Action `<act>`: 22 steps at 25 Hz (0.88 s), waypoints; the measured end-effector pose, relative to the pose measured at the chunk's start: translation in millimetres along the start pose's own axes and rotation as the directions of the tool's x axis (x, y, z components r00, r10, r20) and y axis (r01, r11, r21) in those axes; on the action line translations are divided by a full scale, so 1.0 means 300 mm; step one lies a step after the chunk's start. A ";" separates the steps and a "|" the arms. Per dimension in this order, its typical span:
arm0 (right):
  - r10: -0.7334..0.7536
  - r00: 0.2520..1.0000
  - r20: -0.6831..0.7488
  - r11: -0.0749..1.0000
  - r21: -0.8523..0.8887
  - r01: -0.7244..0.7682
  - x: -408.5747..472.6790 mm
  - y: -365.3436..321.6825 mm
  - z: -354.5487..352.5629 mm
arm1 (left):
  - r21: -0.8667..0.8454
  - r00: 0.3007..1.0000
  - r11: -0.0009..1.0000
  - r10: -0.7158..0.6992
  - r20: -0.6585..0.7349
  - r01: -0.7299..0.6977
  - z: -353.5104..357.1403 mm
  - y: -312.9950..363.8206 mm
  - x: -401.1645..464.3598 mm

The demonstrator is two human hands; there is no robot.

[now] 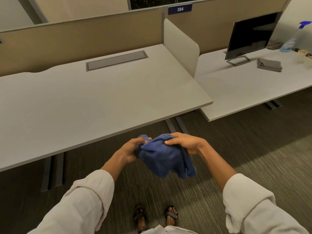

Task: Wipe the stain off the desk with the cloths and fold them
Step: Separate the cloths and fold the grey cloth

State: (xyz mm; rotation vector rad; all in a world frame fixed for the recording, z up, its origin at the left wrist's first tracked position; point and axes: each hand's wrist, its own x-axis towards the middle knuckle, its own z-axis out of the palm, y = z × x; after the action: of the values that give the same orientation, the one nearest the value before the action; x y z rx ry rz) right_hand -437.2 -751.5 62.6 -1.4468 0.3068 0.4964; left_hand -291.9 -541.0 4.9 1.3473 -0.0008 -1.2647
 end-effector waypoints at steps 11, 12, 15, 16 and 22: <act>-0.119 0.957 -0.263 0.768 -0.636 -0.079 -0.021 0.210 -0.202 | 0.673 0.796 0.607 0.604 -0.045 -0.423 0.006 0.188 -0.009; -0.130 0.948 -0.292 0.770 -0.632 -0.088 -0.020 0.231 -0.209 | 0.681 0.791 0.600 0.610 -0.049 -0.420 0.018 0.196 -0.010; -0.171 0.920 -0.354 0.761 -0.640 -0.105 -0.012 0.277 -0.222 | 0.707 0.760 0.572 0.646 -0.077 -0.415 0.044 0.212 -0.015; -0.191 0.908 -0.373 0.758 -0.643 -0.105 -0.010 0.285 -0.229 | 0.707 0.746 0.574 0.658 -0.099 -0.413 0.049 0.221 -0.017; -0.204 0.880 -0.429 0.693 -0.698 -0.180 0.007 0.303 -0.276 | 0.724 0.708 0.585 0.680 -0.192 -0.366 0.062 0.236 -0.017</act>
State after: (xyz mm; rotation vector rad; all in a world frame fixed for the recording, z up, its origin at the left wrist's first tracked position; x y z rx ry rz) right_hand -472.7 -828.7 -26.3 -2.3719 0.5323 0.2282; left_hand -259.1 -570.1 64.0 2.0205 -0.5424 -0.3680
